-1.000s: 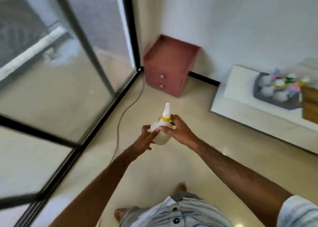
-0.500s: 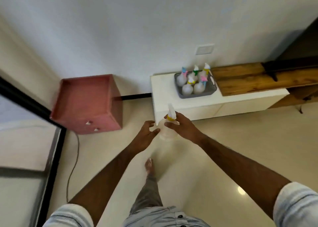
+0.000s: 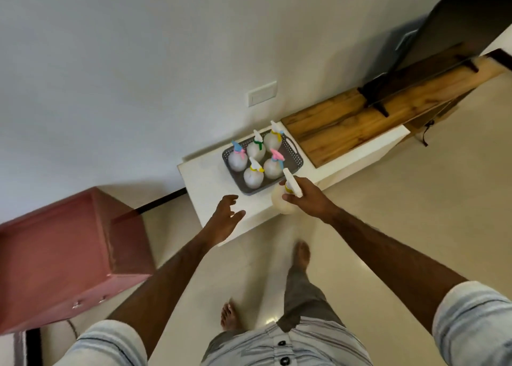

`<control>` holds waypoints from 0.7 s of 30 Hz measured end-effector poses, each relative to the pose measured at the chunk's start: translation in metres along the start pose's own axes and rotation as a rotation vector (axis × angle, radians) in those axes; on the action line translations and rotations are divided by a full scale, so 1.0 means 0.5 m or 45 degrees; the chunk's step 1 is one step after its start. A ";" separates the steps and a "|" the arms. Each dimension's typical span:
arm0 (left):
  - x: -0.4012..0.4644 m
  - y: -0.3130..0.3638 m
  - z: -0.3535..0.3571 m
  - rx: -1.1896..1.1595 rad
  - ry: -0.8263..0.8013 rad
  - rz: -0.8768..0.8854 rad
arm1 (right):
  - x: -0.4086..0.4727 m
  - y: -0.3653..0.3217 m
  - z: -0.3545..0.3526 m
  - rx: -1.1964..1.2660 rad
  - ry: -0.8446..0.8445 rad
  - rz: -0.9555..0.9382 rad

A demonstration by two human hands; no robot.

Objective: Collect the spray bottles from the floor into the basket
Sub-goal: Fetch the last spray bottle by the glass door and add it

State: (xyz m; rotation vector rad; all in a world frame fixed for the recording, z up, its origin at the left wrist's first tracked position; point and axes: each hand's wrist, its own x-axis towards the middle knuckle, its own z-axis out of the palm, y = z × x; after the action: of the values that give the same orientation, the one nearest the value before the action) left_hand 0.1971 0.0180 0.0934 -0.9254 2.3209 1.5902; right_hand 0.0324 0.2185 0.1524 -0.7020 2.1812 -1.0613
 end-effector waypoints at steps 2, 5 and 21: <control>0.073 0.013 0.004 0.017 0.017 -0.049 | 0.078 0.041 -0.049 -0.038 0.010 0.014; 0.196 0.031 0.019 0.028 0.087 -0.143 | 0.224 0.117 -0.129 -0.101 -0.014 0.031; 0.557 -0.087 0.154 0.054 0.252 -0.615 | 0.680 0.440 -0.134 -0.300 -0.262 -0.079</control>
State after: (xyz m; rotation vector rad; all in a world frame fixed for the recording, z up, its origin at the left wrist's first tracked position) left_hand -0.0124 -0.0319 -0.1039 -1.5483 2.0163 1.2916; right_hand -0.2874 0.1394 -0.0925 -0.9465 2.1349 -0.7314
